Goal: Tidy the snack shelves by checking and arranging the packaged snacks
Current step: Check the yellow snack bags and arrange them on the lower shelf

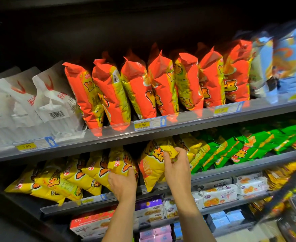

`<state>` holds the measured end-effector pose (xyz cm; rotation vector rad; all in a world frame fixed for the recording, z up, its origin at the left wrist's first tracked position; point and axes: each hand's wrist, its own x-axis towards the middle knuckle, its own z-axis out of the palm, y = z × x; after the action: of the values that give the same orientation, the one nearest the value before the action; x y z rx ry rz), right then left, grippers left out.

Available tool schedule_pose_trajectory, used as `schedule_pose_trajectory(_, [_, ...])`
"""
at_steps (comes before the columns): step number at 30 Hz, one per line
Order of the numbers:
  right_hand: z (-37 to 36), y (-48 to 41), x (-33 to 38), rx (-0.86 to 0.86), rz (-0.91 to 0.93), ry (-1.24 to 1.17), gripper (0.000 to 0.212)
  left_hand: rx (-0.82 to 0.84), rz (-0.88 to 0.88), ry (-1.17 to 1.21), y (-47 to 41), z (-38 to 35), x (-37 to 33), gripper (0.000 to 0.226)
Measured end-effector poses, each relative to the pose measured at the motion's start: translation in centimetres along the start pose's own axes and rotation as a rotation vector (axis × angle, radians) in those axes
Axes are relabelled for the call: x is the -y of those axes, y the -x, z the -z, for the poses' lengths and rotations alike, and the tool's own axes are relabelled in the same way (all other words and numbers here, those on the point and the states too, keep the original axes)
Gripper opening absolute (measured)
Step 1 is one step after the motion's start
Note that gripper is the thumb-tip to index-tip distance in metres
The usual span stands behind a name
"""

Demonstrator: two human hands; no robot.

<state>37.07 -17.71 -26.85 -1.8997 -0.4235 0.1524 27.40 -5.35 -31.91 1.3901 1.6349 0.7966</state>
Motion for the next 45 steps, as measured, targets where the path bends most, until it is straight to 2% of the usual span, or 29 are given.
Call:
schedule_pose_trajectory(6, [4.0,-0.3,-1.1,0.115,-0.007,-0.091,0.045,-0.023,0.058,0.006,3.2,1.5,-0.4,0.097])
schedule_pose_trajectory(11, [9.4,-0.6,-2.6,0.273,-0.022,-0.194,0.040,-0.023,-0.137,0.028,7.6,2.3,-1.6,0.079])
schedule_pose_trajectory(14, [12.9,-0.6,-3.5,0.375,-0.026,-0.276,0.027,0.120,-0.323,0.062,11.8,2.7,-2.7,0.069])
schedule_pose_trajectory(16, [15.2,-0.5,-4.3,0.453,-0.042,-0.341,0.028,0.283,-0.382,0.090,14.9,3.0,-3.3,0.073])
schedule_pose_trajectory(19, [18.4,0.0,-5.0,0.549,-0.063,-0.398,0.028,0.530,-0.331,0.097,18.9,3.1,-3.5,0.093])
schedule_pose_trajectory(22, [20.5,0.5,-5.9,0.585,-0.082,-0.459,0.024,0.638,-0.263,0.072,21.9,3.1,-2.7,0.112])
schedule_pose_trajectory(23, [21.1,0.9,-5.8,0.593,-0.072,-0.457,0.028,0.648,-0.240,0.089,22.8,3.0,-2.3,0.108])
schedule_pose_trajectory(26, [22.2,1.7,-6.1,0.600,-0.086,-0.453,0.065,0.594,-0.220,0.162,25.7,3.1,-2.2,0.073])
schedule_pose_trajectory(27, [22.5,2.1,-5.9,0.601,-0.086,-0.449,0.071,0.563,-0.203,0.197,26.3,3.1,-2.0,0.066])
schedule_pose_trajectory(30, [23.3,3.1,-5.4,0.680,-0.120,-0.455,0.070,0.464,-0.190,0.265,28.3,3.3,-2.4,0.041])
schedule_pose_trajectory(33, [23.9,4.8,-4.3,0.756,-0.135,-0.436,0.048,0.400,-0.182,0.295,30.0,3.8,-3.6,0.018])
schedule_pose_trajectory(36, [23.4,5.9,-4.1,0.698,-0.075,-0.342,0.069,0.409,-0.192,0.261,31.4,4.4,-5.0,0.010])
schedule_pose_trajectory(38, [23.2,6.2,-4.3,0.612,-0.026,-0.318,0.061,0.440,-0.188,0.249,31.9,4.7,-5.4,0.015])
schedule_pose_trajectory(41, [24.3,6.3,-4.4,0.561,-0.025,-0.371,0.055,0.537,-0.106,0.317,32.8,5.1,-5.9,0.041])
schedule_pose_trajectory(43, [25.4,6.1,-4.9,0.580,-0.053,-0.451,0.060,0.638,0.024,0.436,33.3,5.6,-6.3,0.053])
schedule_pose_trajectory(45, [26.2,5.9,-5.8,0.627,-0.148,-0.566,0.065,0.665,0.095,0.501,33.5,6.0,-6.7,0.064])
